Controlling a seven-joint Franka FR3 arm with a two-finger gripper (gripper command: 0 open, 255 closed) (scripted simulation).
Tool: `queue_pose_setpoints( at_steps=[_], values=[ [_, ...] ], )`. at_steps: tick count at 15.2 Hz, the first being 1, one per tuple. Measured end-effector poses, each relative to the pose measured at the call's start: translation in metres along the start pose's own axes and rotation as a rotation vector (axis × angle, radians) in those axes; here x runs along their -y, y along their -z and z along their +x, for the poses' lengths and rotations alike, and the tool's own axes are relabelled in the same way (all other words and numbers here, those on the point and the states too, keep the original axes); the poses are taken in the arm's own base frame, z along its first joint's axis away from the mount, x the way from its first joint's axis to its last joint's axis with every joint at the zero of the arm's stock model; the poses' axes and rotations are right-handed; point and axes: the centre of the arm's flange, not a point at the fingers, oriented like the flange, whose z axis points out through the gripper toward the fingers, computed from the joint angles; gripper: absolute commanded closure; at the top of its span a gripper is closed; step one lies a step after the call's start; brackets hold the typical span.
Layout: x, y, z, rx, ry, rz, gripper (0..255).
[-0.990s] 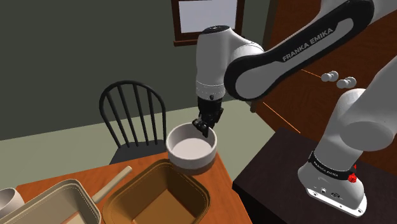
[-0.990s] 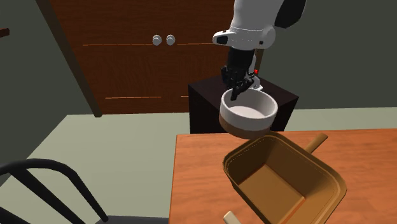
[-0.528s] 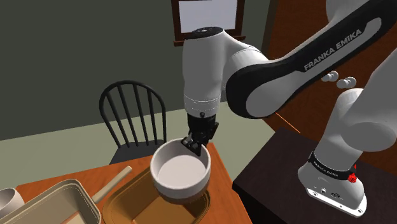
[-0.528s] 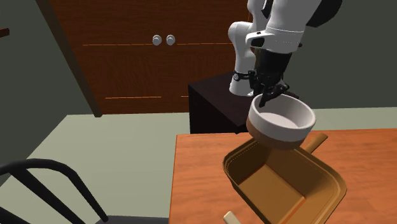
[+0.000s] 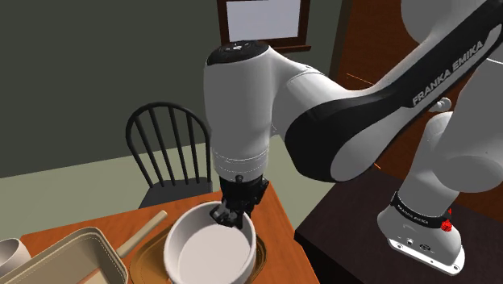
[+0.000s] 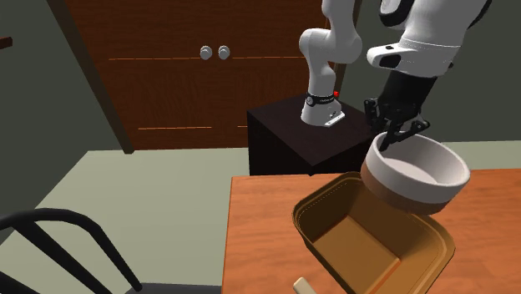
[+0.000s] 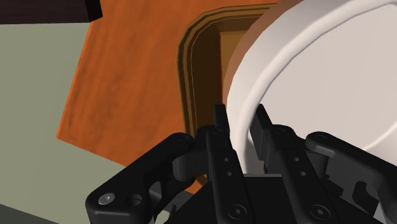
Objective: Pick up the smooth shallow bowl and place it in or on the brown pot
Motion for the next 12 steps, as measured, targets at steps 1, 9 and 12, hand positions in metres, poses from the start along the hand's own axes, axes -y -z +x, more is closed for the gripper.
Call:
queue_pose_setpoints(
  at_steps=[1,9,12],
  values=[
    [0.001,-0.006,0.000,0.000,-0.001,0.000,255],
    [0.002,-0.046,-0.003,0.000,-0.002,0.000,255],
    [0.002,-0.063,-0.005,0.000,-0.001,0.000,255]
  ],
)
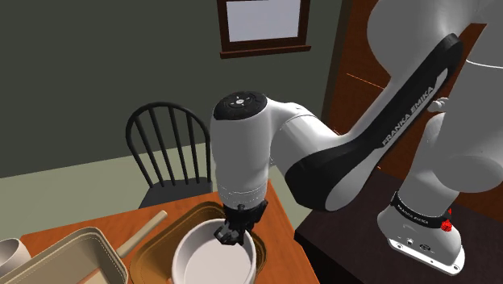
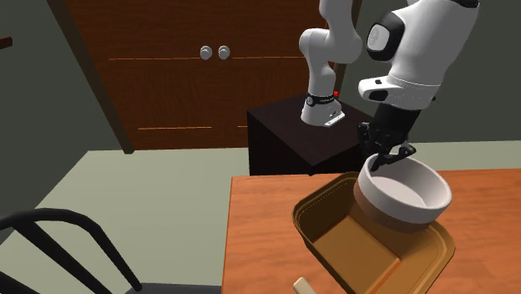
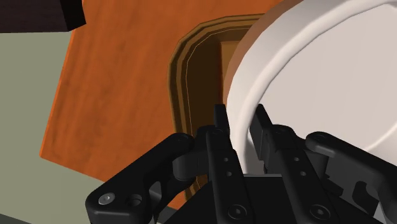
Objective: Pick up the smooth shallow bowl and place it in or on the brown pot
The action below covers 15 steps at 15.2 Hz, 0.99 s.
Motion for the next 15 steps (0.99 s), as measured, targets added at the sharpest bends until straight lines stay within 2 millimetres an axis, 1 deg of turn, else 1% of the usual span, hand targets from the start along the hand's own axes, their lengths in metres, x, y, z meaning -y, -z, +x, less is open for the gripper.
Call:
queue_pose_setpoints(
  at_steps=[4,11,12,15],
  values=[
    [0.000,-0.021,-0.002,0.000,0.000,0.000,255],
    [0.000,-0.024,-0.001,-0.002,-0.002,0.001,255],
    [0.000,-0.024,-0.001,-0.002,-0.002,0.001,0],
    [0.001,-0.025,-0.002,-0.001,-0.001,0.001,0]
  ],
)
